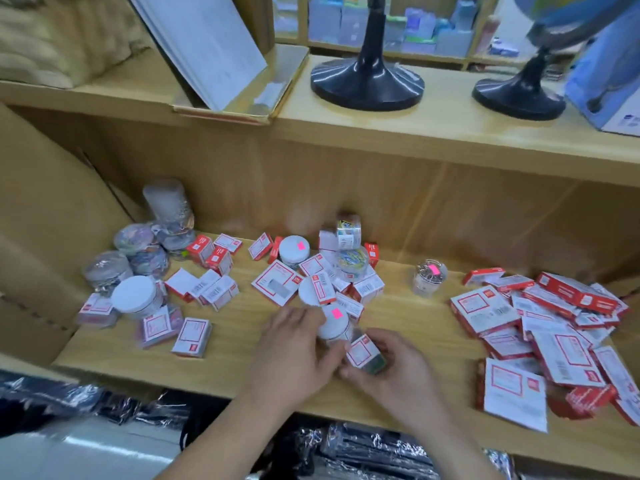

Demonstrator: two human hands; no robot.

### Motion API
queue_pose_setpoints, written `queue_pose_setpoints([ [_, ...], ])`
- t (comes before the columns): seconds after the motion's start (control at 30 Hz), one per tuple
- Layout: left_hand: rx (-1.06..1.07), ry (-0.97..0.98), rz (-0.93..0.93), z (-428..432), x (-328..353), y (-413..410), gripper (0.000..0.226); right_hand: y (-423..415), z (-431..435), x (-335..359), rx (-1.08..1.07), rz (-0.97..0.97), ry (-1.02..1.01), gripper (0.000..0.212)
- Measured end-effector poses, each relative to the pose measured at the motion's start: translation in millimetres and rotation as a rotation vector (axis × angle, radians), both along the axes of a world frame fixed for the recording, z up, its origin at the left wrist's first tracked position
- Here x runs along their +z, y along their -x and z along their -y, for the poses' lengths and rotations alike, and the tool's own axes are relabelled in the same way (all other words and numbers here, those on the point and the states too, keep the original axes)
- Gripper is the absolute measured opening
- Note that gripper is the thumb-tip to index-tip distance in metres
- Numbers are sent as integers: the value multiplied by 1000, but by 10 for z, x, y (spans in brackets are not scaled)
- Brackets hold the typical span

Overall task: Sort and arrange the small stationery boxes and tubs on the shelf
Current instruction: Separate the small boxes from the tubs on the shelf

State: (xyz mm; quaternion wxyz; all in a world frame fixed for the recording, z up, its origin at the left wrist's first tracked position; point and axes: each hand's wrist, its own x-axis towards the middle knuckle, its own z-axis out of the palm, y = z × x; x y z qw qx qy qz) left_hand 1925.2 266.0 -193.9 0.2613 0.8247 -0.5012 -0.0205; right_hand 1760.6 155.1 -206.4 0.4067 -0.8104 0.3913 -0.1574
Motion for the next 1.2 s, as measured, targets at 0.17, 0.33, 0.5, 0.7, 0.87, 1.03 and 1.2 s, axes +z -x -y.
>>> queue_pose_setpoints([
  [0.17,8,73,-103,55,-32,8,40,-27,-72,95,-41,-116,187,56],
  [0.33,78,244,-280,-125,163,5,49,-32,-101,128,-84,-106,199,39],
  [0.5,137,317,-312,-606,189,-78,52,-59,-107,93,-4,-124,222,49],
  [0.7,266,271,-348,-1088,35,-245,54,-256,-233,134,-32,-148,376,48],
  [0.87,264,205,-297,-1188,-95,-340,53,-563,-429,414,5,129,211,49],
  [1.03,222,166,-222,-1181,-211,-420,54,-787,-478,481,9,137,56,45],
  [1.2,181,228,-171,-1194,-78,-526,53,-1029,-516,541,8,143,-2,46],
])
